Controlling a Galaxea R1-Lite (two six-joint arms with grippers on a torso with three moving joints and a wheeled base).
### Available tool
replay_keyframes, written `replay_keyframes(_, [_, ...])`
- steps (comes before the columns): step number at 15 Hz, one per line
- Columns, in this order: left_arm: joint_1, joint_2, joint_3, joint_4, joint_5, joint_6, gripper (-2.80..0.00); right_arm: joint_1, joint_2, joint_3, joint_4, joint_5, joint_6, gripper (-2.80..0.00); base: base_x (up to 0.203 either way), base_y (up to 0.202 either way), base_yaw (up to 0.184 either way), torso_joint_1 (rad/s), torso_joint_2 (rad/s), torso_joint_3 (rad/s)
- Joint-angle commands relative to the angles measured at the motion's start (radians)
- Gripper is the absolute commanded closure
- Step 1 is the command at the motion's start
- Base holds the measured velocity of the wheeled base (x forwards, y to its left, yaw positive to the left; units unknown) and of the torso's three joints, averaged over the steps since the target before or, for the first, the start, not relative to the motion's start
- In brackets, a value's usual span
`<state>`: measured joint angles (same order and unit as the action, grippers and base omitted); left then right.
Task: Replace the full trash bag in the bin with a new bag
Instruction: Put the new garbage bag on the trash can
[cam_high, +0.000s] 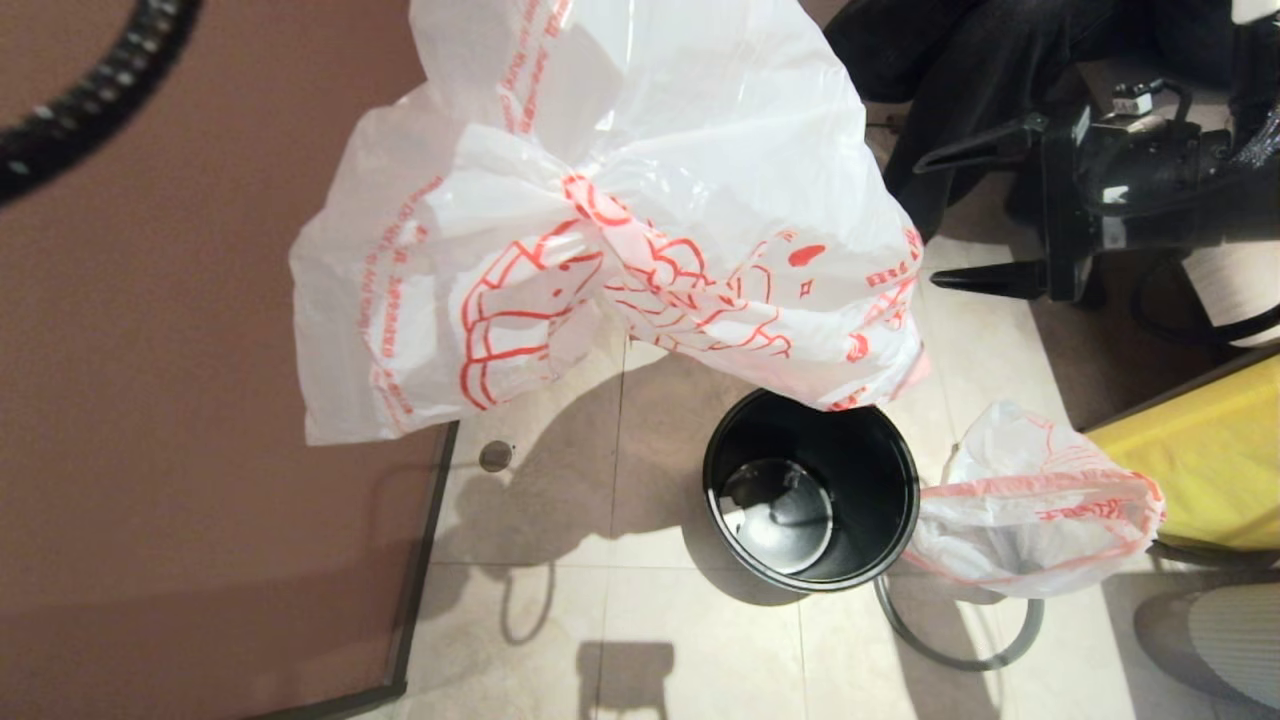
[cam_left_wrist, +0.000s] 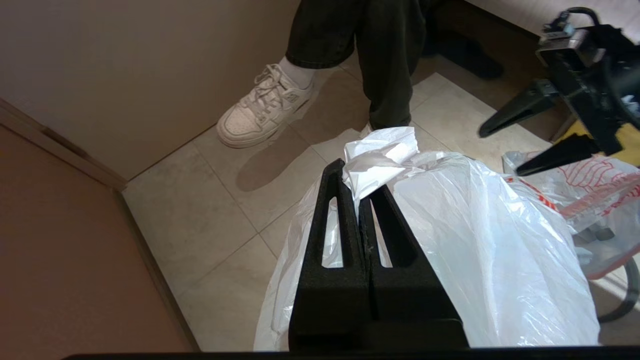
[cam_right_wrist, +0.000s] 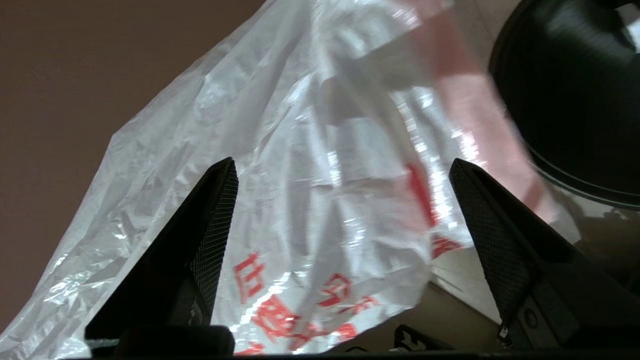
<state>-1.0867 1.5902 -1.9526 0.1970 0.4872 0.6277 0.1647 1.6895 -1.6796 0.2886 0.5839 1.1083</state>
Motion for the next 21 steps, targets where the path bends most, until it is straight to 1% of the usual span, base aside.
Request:
replay_keyframes(1, [0.007,-0.017,0.000,0.001,0.004,0.006,0.00,-0.039,-0.045,0.054,0.007,0.018,0.000,-2.80,0.000,0.000,0.000,0.000,0.00,0.000])
replay_keyframes(3, [0.011,-0.019,0.000,-0.015,0.004,0.009,0.00,-0.074,-0.066,0.125,-0.025,0.088,-0.006,-2.80,0.000,0.000,0.000,0.000,0.00,0.000])
replay_keyframes(5, [0.011,-0.009,-0.006,-0.036,0.004,0.014,0.00,-0.080,-0.061,0.219,-0.106,0.153,-0.007,-2.80,0.000,0.000,0.000,0.000,0.00,0.000])
replay_keyframes(6, [0.011,-0.001,-0.006,-0.045,0.004,0.014,0.00,-0.079,-0.048,0.272,-0.179,0.186,-0.005,-2.80,0.000,0.000,0.000,0.000,0.00,0.000])
replay_keyframes(8, [0.013,0.009,-0.011,-0.074,-0.001,0.020,0.00,-0.076,-0.004,0.392,-0.366,0.301,0.000,-2.80,0.000,0.000,0.000,0.000,0.00,0.000])
replay_keyframes(9, [0.013,0.011,-0.011,-0.086,-0.001,0.030,0.00,-0.071,0.018,0.447,-0.466,0.341,0.001,-2.80,0.000,0.000,0.000,0.000,0.00,0.000])
replay_keyframes(10, [0.018,0.016,-0.011,-0.108,-0.002,0.032,0.00,-0.062,0.038,0.502,-0.599,0.364,0.002,-2.80,0.000,0.000,0.000,0.000,0.00,0.000])
replay_keyframes(11, [0.030,0.025,-0.011,-0.119,-0.010,0.033,0.00,-0.050,0.060,0.549,-0.734,0.379,0.010,-2.80,0.000,0.000,0.000,0.000,0.00,0.000])
replay_keyframes(12, [0.044,0.030,-0.011,-0.124,-0.033,0.033,0.00,-0.036,0.084,0.578,-0.855,0.387,0.038,-2.80,0.000,0.000,0.000,0.000,0.00,0.000])
replay_keyframes(13, [0.061,0.032,-0.011,-0.126,-0.055,0.033,0.00,-0.026,0.109,0.595,-0.948,0.392,0.086,-2.80,0.000,0.000,0.000,0.000,0.00,0.000])
replay_keyframes(14, [0.070,0.034,-0.011,-0.134,-0.065,0.033,0.00,-0.021,0.137,0.609,-1.019,0.395,0.115,-2.80,0.000,0.000,0.000,0.000,0.00,0.000])
replay_keyframes(15, [0.075,0.036,-0.011,-0.154,-0.067,0.033,0.00,-0.018,0.164,0.621,-1.072,0.396,0.121,-2.80,0.000,0.000,0.000,0.000,0.00,0.000])
replay_keyframes(17, [0.079,0.036,-0.011,-0.159,-0.067,0.033,0.00,-0.014,0.234,0.628,-1.171,0.396,0.122,-2.80,0.000,0.000,0.000,0.000,0.00,0.000])
replay_keyframes(19, [0.081,0.035,-0.012,-0.159,-0.067,0.033,0.00,0.002,0.314,0.628,-1.300,0.393,0.123,-2.80,0.000,0.000,0.000,0.000,0.00,0.000])
replay_keyframes(20, [0.088,0.033,-0.012,-0.159,-0.067,0.033,0.00,0.004,0.364,0.624,-1.380,0.390,0.122,-2.80,0.000,0.000,0.000,0.000,0.00,0.000])
replay_keyframes(21, [0.094,0.030,-0.012,-0.159,-0.067,0.033,0.00,0.003,0.412,0.617,-1.488,0.382,0.121,-2.80,0.000,0.000,0.000,0.000,0.00,0.000])
